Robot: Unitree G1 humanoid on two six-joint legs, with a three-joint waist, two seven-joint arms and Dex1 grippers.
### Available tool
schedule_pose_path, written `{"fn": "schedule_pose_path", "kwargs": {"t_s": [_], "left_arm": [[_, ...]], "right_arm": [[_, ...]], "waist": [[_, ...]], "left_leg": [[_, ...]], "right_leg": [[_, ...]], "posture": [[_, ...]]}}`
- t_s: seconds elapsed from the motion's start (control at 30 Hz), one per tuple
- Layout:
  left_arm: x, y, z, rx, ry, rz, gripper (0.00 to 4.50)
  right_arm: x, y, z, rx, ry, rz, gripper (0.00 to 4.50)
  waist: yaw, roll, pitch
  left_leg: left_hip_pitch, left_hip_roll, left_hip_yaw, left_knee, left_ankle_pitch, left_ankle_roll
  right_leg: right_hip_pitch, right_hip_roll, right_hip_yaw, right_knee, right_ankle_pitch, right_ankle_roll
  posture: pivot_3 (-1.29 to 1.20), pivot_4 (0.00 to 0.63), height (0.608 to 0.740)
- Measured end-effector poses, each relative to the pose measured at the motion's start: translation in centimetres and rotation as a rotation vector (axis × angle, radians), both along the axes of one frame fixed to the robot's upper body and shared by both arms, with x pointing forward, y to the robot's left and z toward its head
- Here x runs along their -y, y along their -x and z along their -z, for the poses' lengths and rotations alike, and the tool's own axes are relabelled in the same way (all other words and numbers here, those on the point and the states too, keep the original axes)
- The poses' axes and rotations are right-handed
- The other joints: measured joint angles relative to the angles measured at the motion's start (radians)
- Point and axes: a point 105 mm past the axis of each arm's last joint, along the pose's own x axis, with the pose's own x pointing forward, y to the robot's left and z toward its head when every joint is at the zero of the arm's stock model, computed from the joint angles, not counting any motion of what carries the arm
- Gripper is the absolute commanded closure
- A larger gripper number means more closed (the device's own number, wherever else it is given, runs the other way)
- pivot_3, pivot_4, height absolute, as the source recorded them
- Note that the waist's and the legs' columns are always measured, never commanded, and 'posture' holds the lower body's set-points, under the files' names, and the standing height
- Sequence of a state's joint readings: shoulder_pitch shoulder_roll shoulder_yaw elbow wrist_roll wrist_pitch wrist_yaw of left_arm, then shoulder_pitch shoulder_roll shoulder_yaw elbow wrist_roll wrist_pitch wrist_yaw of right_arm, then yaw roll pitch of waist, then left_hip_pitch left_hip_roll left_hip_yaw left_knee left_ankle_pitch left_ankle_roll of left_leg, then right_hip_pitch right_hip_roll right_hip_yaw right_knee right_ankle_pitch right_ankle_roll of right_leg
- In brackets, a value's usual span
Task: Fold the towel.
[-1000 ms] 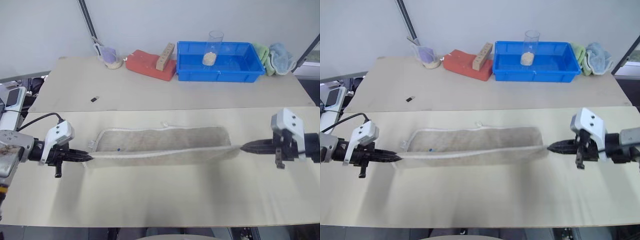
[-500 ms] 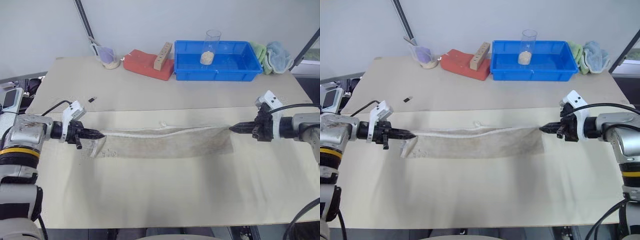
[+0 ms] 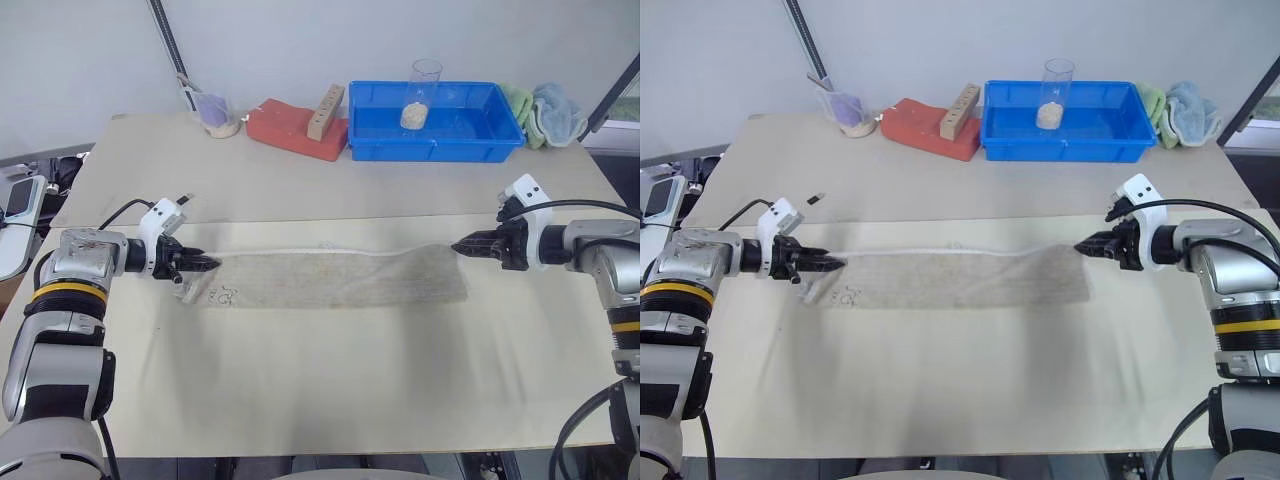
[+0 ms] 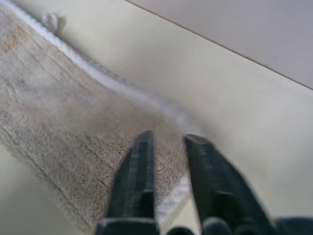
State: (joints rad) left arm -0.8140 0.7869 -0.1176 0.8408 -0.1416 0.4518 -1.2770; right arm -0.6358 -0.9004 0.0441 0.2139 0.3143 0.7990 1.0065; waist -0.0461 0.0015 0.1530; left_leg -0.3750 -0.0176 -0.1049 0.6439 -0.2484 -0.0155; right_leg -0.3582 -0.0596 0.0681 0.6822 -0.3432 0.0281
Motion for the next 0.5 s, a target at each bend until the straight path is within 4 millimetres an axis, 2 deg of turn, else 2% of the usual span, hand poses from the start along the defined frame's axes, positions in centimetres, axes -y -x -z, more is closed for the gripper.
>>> {"fn": "schedule_pose_path", "kwargs": {"t_s": [0.1, 0.2, 0.27, 0.33, 0.4, 0.5], "left_arm": [[-0.3, -0.1, -0.5, 0.033, 0.004, -0.005, 0.08], [-1.1, 0.1, -1.6, 0.114, -0.030, 0.013, 0.00], [-1.1, 0.4, -3.4, 0.193, -0.052, 0.068, 0.00], [0.0, 1.2, -5.4, 0.271, -0.059, 0.163, 0.00], [1.8, 2.1, -6.6, 0.319, -0.047, 0.263, 0.00], [4.5, 4.3, -6.6, 0.303, -0.007, 0.405, 0.00]], "right_arm": [[0.4, -0.4, -0.8, 0.053, 0.003, 0.035, 1.07], [1.3, -0.2, -3.1, 0.170, 0.008, 0.079, 0.08], [1.6, 1.3, -4.7, 0.251, 0.021, 0.068, 0.08], [0.9, 3.1, -5.0, 0.295, 0.058, 0.024, 0.08], [0.0, 4.4, -4.0, 0.300, 0.076, 0.000, 0.08], [-1.1, 5.7, -2.2, 0.286, 0.047, 0.023, 0.08]], "waist": [[0.000, 0.000, 0.000], [0.000, 0.000, 0.000], [0.002, 0.000, 0.000], [0.006, 0.000, -0.001], [0.008, 0.000, -0.002], [0.005, 0.000, -0.002]], "left_leg": [[0.000, 0.000, 0.000, 0.000, 0.000, 0.000], [-0.001, 0.000, -0.001, 0.000, 0.000, 0.000], [-0.004, 0.001, -0.001, 0.000, 0.000, 0.000], [-0.005, 0.001, -0.002, 0.000, 0.000, 0.000], [-0.003, 0.000, -0.002, 0.000, 0.000, 0.000], [-0.002, 0.000, -0.002, 0.000, 0.000, 0.000]], "right_leg": [[0.000, 0.000, 0.000, 0.000, 0.000, 0.000], [-0.002, 0.000, 0.000, 0.001, 0.000, 0.000], [-0.004, 0.000, -0.001, 0.002, 0.000, 0.000], [-0.003, 0.000, -0.002, 0.002, 0.000, 0.000], [-0.001, 0.000, -0.001, 0.001, 0.000, 0.000], [0.001, 0.000, 0.001, 0.000, 0.000, 0.000]], "posture": [[0.00, 0.150, 0.740], [0.00, 0.150, 0.740], [0.00, 0.150, 0.740], [0.00, 0.150, 0.740], [0.00, 0.150, 0.740], [0.00, 0.150, 0.740]]}}
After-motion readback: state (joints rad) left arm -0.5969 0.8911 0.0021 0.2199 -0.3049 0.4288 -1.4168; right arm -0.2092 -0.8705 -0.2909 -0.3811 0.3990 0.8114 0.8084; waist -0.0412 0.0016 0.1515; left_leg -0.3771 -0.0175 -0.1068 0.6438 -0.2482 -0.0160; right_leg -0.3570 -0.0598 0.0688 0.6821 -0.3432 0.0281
